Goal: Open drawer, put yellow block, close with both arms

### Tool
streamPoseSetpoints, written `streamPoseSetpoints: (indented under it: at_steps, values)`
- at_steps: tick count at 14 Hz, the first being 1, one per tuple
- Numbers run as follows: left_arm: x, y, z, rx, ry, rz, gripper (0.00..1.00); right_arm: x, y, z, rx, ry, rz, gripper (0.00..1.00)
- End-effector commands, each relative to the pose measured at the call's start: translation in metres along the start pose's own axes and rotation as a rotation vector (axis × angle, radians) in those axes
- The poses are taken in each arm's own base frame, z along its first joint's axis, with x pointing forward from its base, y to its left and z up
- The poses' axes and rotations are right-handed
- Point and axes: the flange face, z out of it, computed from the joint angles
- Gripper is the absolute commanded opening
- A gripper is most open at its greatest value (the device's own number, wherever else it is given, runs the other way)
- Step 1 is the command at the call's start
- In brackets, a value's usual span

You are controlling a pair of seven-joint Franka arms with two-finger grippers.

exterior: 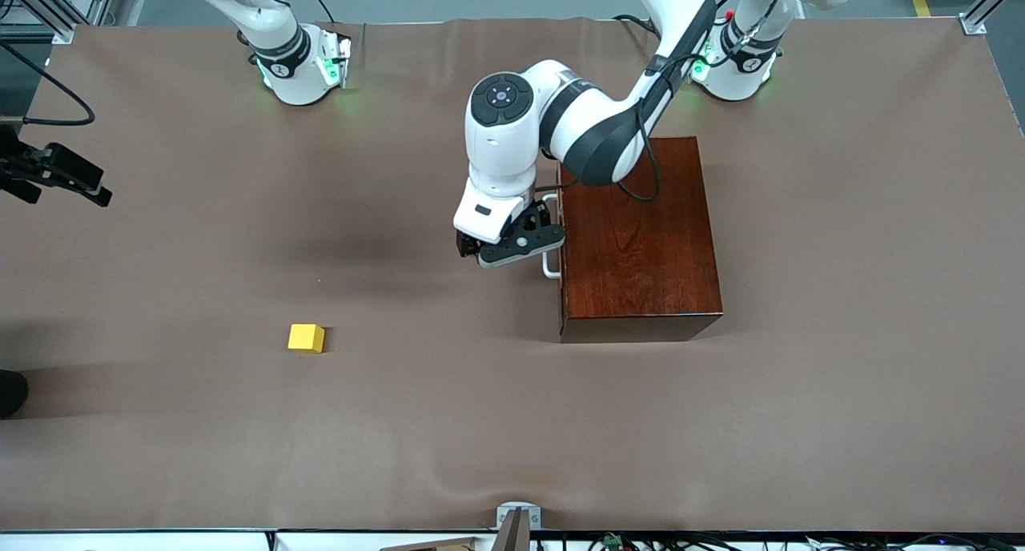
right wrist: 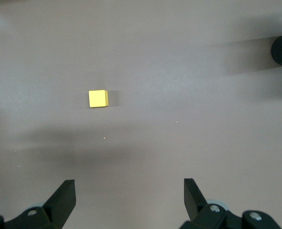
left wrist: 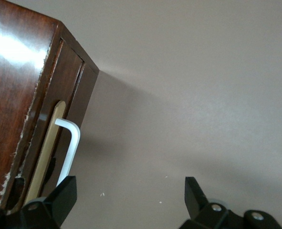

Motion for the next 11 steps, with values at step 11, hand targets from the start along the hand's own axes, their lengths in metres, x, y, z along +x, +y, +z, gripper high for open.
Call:
streamPoseSetpoints:
  at_steps: [11]
  values:
    - [-0.025, 0.0, 0.042, 0.153, -0.052, 0.153, 1.0, 0.002, -0.001, -0.001, -0.012, -0.002, 0.0, 1.0]
